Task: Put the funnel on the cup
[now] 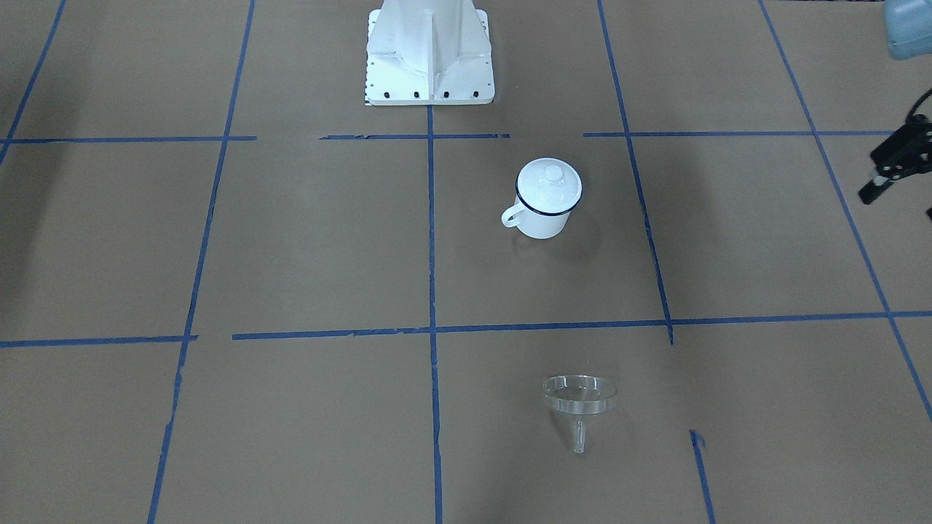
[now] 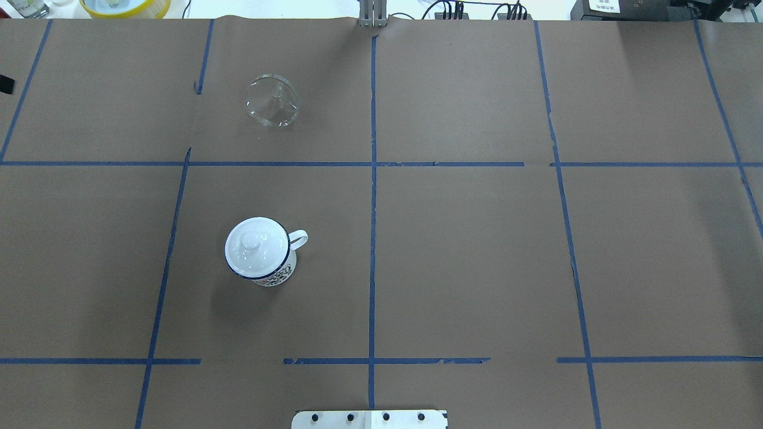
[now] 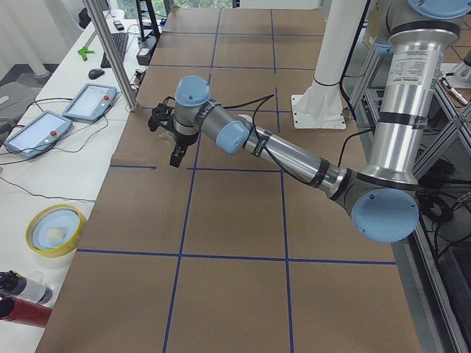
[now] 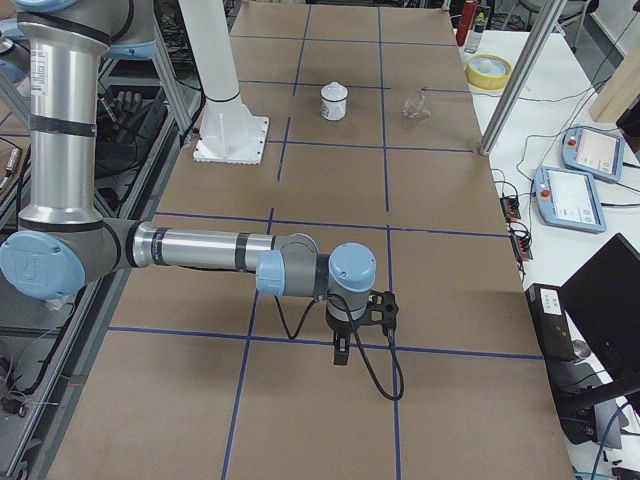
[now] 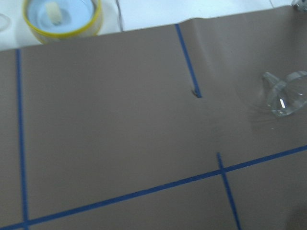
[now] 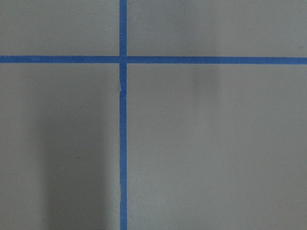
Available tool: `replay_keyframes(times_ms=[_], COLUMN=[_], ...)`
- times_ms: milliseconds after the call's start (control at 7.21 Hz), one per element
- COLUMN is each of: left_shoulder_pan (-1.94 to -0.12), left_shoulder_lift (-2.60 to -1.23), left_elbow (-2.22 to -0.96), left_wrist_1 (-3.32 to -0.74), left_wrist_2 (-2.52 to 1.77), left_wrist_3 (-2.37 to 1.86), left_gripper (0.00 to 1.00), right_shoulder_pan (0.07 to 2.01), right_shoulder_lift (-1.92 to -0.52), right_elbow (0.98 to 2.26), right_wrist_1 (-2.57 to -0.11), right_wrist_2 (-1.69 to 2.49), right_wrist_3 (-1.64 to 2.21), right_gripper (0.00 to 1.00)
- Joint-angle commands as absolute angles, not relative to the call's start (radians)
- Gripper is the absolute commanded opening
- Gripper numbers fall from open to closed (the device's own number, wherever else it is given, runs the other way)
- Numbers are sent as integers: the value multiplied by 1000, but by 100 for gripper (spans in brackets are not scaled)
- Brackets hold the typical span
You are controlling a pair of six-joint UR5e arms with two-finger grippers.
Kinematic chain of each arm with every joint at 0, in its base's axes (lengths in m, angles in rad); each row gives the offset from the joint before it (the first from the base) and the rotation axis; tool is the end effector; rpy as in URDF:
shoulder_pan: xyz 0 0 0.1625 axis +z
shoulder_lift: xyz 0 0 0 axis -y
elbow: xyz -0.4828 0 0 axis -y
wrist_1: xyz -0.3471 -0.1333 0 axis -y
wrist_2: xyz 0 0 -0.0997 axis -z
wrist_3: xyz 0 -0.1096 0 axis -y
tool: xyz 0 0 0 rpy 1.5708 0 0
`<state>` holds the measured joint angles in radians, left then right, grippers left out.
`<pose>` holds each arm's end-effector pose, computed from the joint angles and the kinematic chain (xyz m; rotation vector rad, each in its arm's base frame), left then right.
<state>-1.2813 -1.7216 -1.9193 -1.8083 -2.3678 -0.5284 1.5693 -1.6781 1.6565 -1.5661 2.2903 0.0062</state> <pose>0.0908 -0.4973 0.4634 0.3358 0.9706 0.0759 0.0605 -0.3937 0.7341 -0.0189 -0.7194 0.0106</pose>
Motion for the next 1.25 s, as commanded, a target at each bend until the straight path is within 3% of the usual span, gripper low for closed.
replay_keyframes(times_ms=[0, 416, 1109], left_shoulder_pan=[-1009, -758, -571], left_shoulder_lift=[-1793, -2027, -2039], left_elbow=[-2000, -2009, -1999], left_wrist_1=[-1813, -1546, -1474], left_wrist_2=[-2210, -2022, -1844], left_wrist_3=[-926, -1207, -1328], left_gripper=[100, 100, 100], right_shoulder_pan=[1569, 1569, 1569], right_shoulder_lift=[-1678, -1678, -1678], right_elbow=[1657, 1657, 1657], right_wrist_1=[-1566, -1566, -1566], right_wrist_2=[2290, 2290, 2290], right_wrist_3=[6, 6, 6], right_gripper=[100, 100, 100])
